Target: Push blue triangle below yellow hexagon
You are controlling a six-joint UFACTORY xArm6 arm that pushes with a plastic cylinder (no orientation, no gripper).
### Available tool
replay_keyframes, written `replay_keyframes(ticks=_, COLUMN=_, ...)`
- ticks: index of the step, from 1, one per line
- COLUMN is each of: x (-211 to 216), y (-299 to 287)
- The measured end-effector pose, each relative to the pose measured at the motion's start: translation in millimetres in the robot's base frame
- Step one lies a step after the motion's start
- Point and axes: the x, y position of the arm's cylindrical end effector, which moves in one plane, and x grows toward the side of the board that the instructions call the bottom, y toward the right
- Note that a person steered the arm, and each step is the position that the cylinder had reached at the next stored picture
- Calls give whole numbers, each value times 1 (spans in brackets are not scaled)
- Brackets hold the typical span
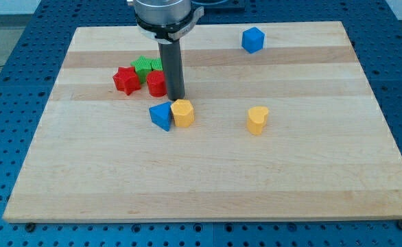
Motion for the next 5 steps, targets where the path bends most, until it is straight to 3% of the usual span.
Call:
replay_keyframes(ticks=3, x=-3, y=-31)
replay_keyframes(ticks=5, x=41, y=-41)
